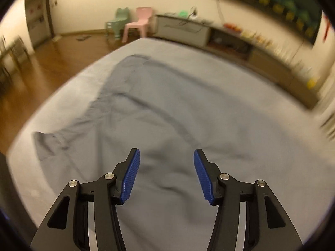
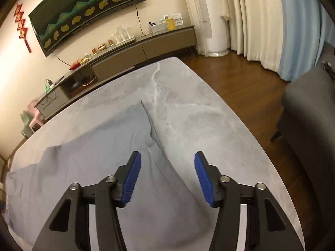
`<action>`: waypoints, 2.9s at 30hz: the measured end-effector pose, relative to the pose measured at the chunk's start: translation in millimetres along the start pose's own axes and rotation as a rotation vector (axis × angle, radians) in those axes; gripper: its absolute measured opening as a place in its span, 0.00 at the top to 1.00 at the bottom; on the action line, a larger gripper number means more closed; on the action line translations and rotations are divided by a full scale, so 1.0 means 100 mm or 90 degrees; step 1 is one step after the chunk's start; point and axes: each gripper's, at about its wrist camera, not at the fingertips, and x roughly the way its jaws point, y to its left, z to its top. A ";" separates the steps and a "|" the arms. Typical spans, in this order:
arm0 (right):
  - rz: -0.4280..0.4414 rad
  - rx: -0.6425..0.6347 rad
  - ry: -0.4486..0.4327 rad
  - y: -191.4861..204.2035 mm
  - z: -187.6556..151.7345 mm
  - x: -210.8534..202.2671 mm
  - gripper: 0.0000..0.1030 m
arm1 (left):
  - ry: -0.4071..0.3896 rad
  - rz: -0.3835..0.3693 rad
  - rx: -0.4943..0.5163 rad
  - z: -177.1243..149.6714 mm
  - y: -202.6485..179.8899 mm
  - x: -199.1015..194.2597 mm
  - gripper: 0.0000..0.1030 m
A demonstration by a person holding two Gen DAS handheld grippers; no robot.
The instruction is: Fold clothes
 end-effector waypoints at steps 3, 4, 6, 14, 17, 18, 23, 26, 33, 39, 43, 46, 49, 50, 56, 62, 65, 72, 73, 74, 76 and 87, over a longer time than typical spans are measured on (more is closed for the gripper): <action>-0.006 -0.049 0.046 0.06 -0.20 0.06 0.46 | 0.037 -0.092 -0.024 -0.03 -0.19 0.00 0.45; -0.010 -0.066 0.059 0.09 -0.26 0.09 0.46 | 0.048 -0.111 -0.023 -0.04 -0.27 0.02 0.45; -0.031 -0.115 0.056 0.18 -0.34 0.12 0.45 | 0.056 -0.123 -0.002 -0.06 -0.44 0.06 0.45; -0.056 -0.151 0.062 0.33 -0.36 0.21 0.85 | 0.069 -0.137 0.059 -0.15 -0.78 0.06 0.45; -0.047 -0.141 0.041 0.37 -0.32 0.12 0.87 | 0.064 -0.151 0.056 -0.12 -0.74 0.04 0.45; -0.044 -0.138 0.034 0.39 -0.30 0.09 0.88 | 0.064 -0.155 0.052 -0.11 -0.73 0.03 0.45; -0.026 -0.137 -0.004 0.52 -0.26 -0.07 0.89 | 0.071 -0.170 0.047 -0.11 -0.72 0.02 0.45; -0.013 -0.159 -0.021 0.71 -0.28 -0.14 0.89 | 0.072 -0.176 0.056 -0.14 -0.77 0.00 0.45; 0.016 -0.308 -0.050 1.63 -0.66 -0.37 0.89 | 0.086 -0.175 0.077 -0.24 -0.89 0.06 0.45; 0.020 -0.436 -0.020 2.31 -1.18 -0.27 0.89 | 0.076 -0.215 0.124 -0.39 -1.18 -0.01 0.45; 0.023 -0.444 -0.010 2.47 -1.29 -0.24 0.89 | 0.117 -0.337 0.153 -0.55 -1.71 -0.09 0.45; 0.038 -0.434 -0.025 2.49 -1.24 -0.34 0.89 | 0.147 -0.344 0.211 -0.73 -2.25 -0.07 0.45; 0.061 -0.423 -0.032 2.54 -1.24 -0.46 0.89 | 0.175 -0.377 0.216 -0.80 -2.77 0.06 0.45; 0.069 -0.429 -0.018 2.58 -1.32 -0.43 0.89 | 0.186 -0.387 0.212 -0.82 -2.94 0.12 0.44; 0.150 -0.413 0.052 2.47 -1.42 -0.30 0.75 | 0.246 -0.375 0.209 -0.95 -3.70 0.49 0.38; 0.272 -0.217 0.008 1.65 -0.79 -0.71 0.74 | 0.235 -0.390 0.249 -1.19 -4.09 0.40 0.38; 0.187 -0.219 0.056 1.50 -0.73 -0.35 0.83 | 0.237 -0.345 0.315 -1.53 -4.31 0.38 0.38; 0.170 -0.212 0.155 1.32 -0.65 -0.05 0.87 | 0.200 -0.284 0.405 -1.83 -4.42 0.24 0.54; 0.172 -0.209 0.158 1.28 -0.65 -0.08 0.86 | 0.208 -0.284 0.408 -1.82 -4.39 0.24 0.56; 0.173 -0.205 0.161 1.23 -0.64 -0.12 0.86 | 0.219 -0.288 0.411 -1.82 -4.37 0.23 0.57; 0.166 -0.197 0.162 1.13 -0.63 -0.18 0.86 | 0.241 -0.306 0.419 -1.87 -4.36 0.22 0.57; 0.184 -0.183 0.167 1.09 -0.85 -0.44 0.80 | 0.205 -0.296 0.438 -1.93 -4.42 0.21 0.62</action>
